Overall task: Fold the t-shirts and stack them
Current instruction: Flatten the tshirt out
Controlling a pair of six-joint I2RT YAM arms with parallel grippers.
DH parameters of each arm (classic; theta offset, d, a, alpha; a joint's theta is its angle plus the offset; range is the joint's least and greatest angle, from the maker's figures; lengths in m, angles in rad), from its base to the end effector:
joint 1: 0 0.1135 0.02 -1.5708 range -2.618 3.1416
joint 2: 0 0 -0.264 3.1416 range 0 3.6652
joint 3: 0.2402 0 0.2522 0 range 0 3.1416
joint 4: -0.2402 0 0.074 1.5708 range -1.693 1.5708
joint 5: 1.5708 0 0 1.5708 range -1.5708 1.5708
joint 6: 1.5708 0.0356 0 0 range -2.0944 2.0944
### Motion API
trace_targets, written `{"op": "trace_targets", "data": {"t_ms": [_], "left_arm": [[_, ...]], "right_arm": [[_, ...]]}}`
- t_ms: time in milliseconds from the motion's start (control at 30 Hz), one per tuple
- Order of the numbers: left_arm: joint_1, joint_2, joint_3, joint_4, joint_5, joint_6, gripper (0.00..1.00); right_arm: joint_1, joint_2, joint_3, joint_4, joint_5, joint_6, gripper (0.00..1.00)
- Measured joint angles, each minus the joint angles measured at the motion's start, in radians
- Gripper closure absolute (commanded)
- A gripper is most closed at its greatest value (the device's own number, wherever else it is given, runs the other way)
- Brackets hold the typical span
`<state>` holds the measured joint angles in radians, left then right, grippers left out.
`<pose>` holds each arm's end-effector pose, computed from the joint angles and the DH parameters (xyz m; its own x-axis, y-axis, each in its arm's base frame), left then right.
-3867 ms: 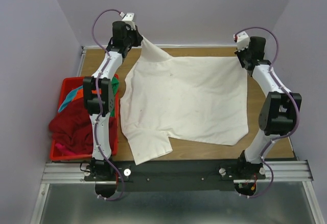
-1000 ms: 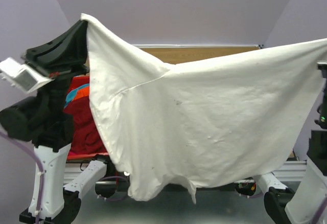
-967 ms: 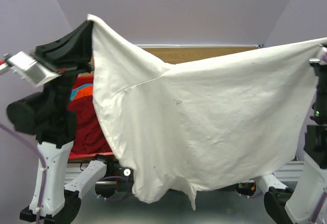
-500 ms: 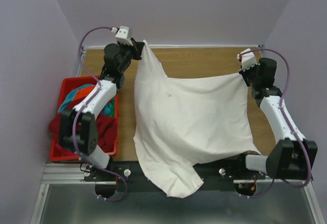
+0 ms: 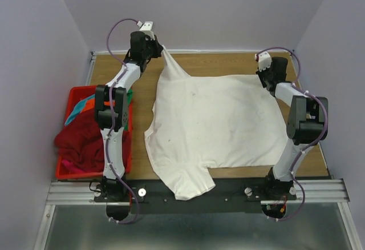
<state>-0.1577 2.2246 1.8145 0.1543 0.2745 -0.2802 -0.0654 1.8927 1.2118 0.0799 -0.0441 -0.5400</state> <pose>0.5257 -0.0934 0.2530 -0.3536 -0.2133 -0.9108 0.3251 0.8849 -0.3335 0.4212 -0.0260 0.1944 -0.4989 -0.4821 -0.7202 -0.2652 0.8761 -0.4027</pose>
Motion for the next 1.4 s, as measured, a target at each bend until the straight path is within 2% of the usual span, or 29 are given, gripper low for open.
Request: {"op": "trace_targets", "data": {"t_ms": [167,500,733,1000,1200,1400], "left_arm": [[0.015,0.000,0.065,-0.016,0.017,0.008,1.00],[0.013,0.000,0.078,-0.034,0.074,0.029,1.00],[0.014,0.129,0.273,-0.141,0.094,0.018,1.00],[-0.003,0.233,0.287,-0.211,0.166,-0.008,1.00],[-0.036,0.252,0.319,-0.240,0.208,-0.010,1.00],[-0.050,0.252,0.323,-0.242,0.187,-0.002,1.00]], "right_arm": [[0.000,0.006,0.059,0.044,0.051,0.018,1.00],[-0.037,-0.043,0.043,0.072,0.085,0.038,1.00],[-0.054,-0.136,-0.039,0.079,0.105,0.042,0.99],[-0.088,-0.245,-0.108,0.092,0.130,0.038,1.00],[-0.128,-0.247,-0.163,0.098,0.148,0.034,1.00],[-0.146,-0.204,-0.166,0.100,0.152,0.034,1.00]]}}
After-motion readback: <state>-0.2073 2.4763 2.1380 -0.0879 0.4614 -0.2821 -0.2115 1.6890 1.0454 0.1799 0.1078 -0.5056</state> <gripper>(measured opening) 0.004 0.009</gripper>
